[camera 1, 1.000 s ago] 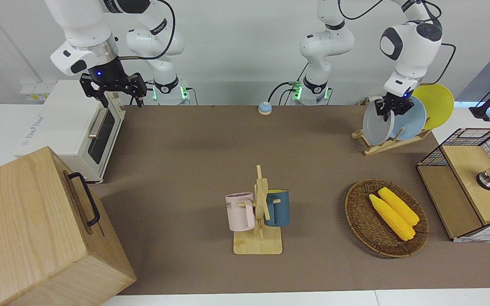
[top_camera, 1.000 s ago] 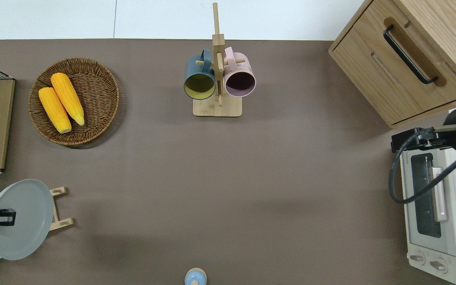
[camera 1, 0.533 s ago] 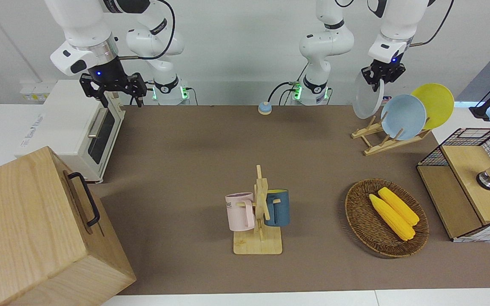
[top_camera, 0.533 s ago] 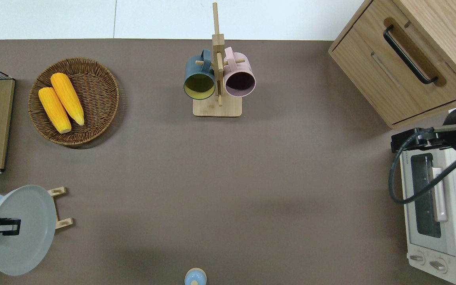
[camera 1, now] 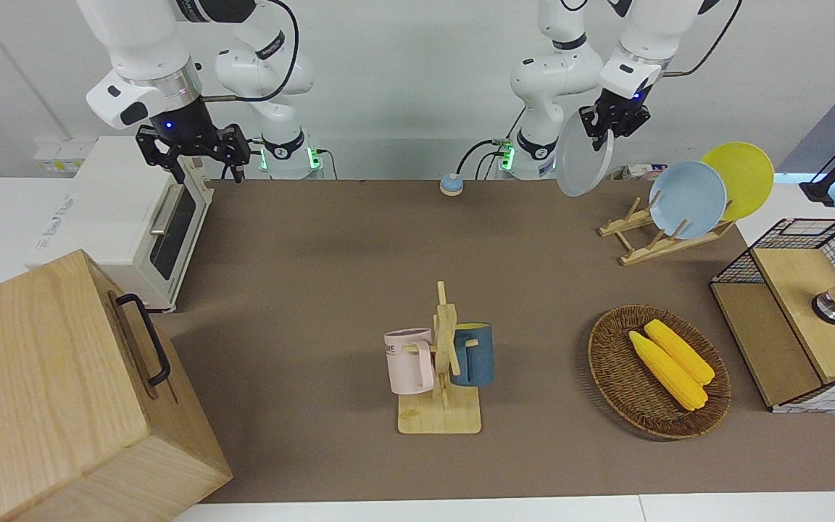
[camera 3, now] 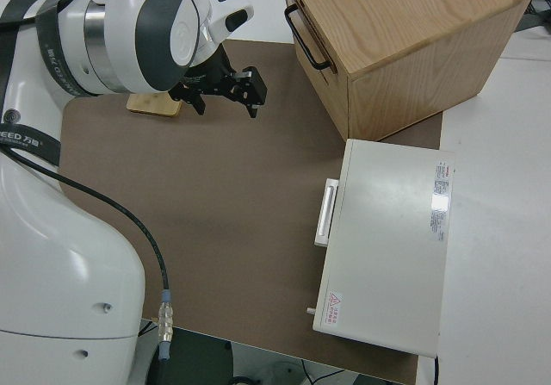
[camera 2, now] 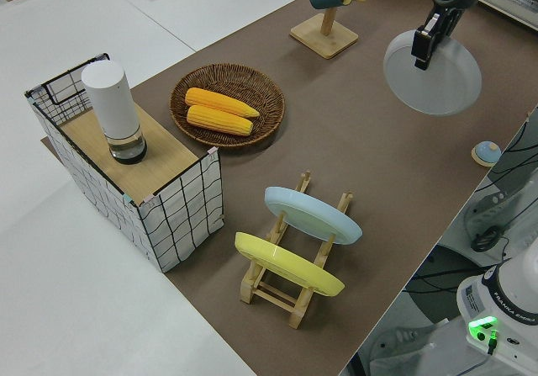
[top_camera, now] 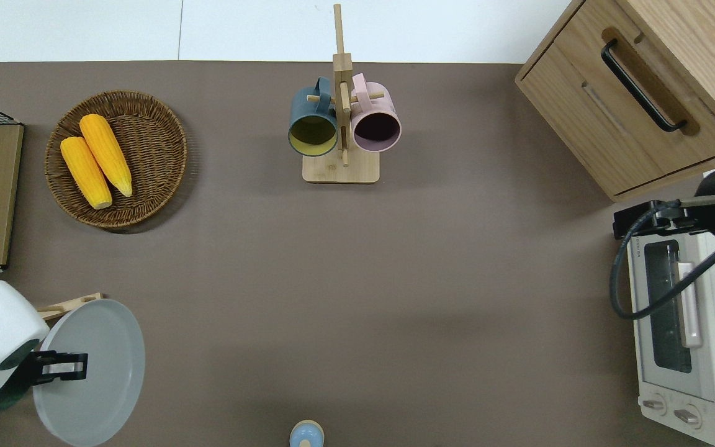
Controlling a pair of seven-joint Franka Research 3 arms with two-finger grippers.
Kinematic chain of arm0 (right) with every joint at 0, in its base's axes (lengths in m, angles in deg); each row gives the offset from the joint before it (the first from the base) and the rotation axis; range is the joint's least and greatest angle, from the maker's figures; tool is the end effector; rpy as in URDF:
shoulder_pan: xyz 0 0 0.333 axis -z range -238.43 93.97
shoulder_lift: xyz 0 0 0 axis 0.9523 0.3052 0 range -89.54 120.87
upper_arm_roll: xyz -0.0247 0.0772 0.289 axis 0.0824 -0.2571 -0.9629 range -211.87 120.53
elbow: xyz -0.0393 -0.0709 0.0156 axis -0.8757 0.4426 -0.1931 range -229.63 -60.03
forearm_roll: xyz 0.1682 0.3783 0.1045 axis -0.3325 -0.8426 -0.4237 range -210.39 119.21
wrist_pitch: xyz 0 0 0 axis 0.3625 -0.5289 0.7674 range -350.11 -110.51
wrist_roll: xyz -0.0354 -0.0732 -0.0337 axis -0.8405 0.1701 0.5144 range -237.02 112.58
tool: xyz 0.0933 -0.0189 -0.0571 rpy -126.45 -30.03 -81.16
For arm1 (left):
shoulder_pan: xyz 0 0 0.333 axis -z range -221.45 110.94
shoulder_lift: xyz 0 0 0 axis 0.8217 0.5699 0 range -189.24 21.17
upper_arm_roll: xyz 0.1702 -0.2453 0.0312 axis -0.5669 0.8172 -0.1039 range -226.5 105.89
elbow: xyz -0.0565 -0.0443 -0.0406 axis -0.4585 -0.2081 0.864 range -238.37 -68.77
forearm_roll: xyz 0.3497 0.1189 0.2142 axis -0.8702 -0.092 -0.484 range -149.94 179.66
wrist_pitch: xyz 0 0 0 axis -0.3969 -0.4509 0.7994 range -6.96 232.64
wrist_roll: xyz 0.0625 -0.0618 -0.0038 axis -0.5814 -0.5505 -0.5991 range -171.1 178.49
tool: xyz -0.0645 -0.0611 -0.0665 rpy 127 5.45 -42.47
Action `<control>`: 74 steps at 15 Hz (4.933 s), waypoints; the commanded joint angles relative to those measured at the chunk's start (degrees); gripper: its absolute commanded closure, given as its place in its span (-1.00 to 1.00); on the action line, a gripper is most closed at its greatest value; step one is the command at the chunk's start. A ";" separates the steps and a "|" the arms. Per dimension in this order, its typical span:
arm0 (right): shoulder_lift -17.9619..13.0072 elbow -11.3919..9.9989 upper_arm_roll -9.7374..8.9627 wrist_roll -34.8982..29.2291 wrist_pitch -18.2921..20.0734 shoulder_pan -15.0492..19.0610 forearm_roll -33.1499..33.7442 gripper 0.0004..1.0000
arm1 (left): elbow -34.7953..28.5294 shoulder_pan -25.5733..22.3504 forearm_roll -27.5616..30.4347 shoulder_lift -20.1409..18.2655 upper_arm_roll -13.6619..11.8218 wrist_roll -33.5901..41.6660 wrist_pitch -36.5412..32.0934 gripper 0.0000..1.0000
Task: Pick gray plate from low plate rack and place it on table with left arm
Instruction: 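Lift the gray plate out of the rack with the left gripper, then lower the gray plate flat onto the table beside the rack, then open the left gripper and withdraw it from the plate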
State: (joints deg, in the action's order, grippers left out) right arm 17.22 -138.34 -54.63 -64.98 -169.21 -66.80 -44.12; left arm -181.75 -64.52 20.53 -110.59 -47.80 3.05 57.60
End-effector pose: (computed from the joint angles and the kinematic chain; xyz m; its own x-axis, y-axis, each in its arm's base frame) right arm 0.5857 0.0319 0.6235 0.9989 0.0108 -0.0449 0.0119 -0.9996 0.0238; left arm 0.4447 -0.0499 0.5761 0.9975 -0.0168 -0.0680 -0.0168 -0.9999 0.0010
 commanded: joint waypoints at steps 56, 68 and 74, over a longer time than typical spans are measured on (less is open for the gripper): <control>0.02 0.37 0.34 -0.22 0.05 -0.42 -0.15 -0.97 | -13.75 -11.56 23.70 17.85 -0.65 40.55 23.54 -0.99; 0.02 0.37 0.34 -0.22 0.05 -0.42 -0.15 -0.97 | 5.23 -11.38 8.93 14.60 0.85 21.76 10.44 -0.99; 0.02 0.37 0.34 -0.22 0.05 -0.42 -0.15 -0.97 | 17.71 -11.47 1.89 14.69 4.01 10.41 0.78 -1.00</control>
State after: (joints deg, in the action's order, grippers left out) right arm 17.22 -138.34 -54.63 -64.98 -169.21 -66.80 -44.12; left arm -168.41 -76.51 24.65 -96.77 -43.85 16.90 62.27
